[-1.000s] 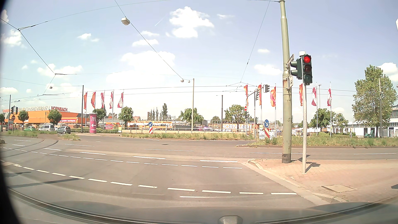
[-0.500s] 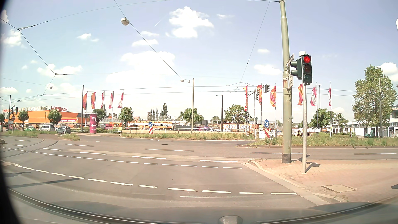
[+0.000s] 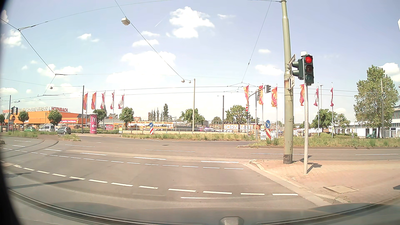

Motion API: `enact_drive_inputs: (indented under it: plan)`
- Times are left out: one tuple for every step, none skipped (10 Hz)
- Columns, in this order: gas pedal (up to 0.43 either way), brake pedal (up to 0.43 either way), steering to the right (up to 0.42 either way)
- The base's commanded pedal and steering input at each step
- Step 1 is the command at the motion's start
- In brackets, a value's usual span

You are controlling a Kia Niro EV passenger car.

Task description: Follow the waypoints while adhering to traffic rules and regulations

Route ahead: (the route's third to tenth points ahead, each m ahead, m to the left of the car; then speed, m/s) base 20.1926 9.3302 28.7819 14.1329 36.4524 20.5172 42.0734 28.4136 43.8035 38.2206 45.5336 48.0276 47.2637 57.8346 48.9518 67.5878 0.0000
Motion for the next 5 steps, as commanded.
enact_drive_inputs:
  plan:
    - [0.0,0.348,-0.049]
    - [0.0,0.348,-0.048]
    - [0.0,0.348,-0.048]
    - [0.0,0.348,-0.048]
    - [0.0,0.348,-0.048]
